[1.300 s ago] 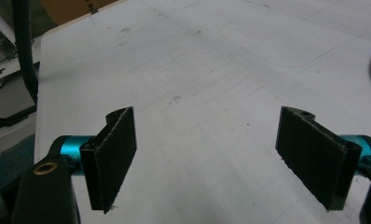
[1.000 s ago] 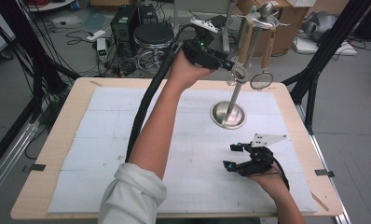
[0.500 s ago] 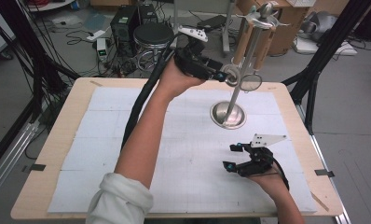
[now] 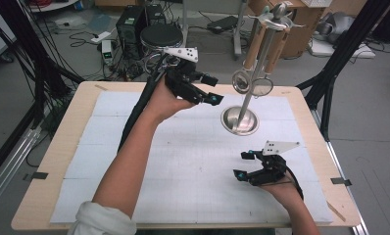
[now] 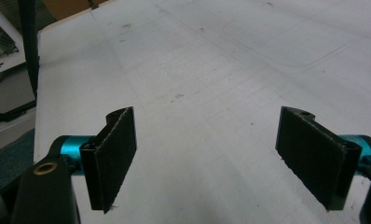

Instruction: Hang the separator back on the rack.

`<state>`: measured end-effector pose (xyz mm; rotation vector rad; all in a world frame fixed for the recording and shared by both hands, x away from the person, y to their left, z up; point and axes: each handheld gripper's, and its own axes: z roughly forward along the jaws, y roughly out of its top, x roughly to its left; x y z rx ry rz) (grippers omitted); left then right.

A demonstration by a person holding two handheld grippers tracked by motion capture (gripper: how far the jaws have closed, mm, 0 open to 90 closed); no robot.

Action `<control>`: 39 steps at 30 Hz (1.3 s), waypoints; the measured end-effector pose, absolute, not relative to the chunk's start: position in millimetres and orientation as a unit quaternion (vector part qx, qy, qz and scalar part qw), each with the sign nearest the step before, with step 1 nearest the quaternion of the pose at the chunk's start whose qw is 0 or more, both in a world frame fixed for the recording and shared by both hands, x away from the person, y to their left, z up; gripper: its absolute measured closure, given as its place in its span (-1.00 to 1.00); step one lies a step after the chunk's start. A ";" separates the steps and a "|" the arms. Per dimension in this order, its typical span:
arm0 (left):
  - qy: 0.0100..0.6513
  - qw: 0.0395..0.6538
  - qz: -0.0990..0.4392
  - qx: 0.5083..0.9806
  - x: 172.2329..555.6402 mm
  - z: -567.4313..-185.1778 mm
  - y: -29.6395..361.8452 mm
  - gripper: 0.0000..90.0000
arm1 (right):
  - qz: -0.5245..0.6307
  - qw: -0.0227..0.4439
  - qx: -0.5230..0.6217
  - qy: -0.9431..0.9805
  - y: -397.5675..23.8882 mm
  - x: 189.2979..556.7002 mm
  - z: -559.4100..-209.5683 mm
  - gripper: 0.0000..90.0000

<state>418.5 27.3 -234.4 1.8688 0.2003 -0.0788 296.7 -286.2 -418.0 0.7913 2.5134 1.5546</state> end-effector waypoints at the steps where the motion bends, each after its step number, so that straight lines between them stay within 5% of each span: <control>1: 0.085 0.589 -0.034 0.803 416.2 -236.4 29.3 -0.56 | 0.509 0.042 0.258 0.820 -286.2 296.4 -418.0 -0.56; 28: 0.102 0.584 -0.042 0.804 365.6 -311.8 80.5 -0.73 | 0.513 0.034 0.258 0.818 -284.6 300.2 -418.5 -0.56; 39: 0.143 0.548 -0.017 0.824 352.3 -351.9 90.6 -0.96 | 0.513 0.035 0.263 0.817 -286.9 299.4 -418.1 -0.56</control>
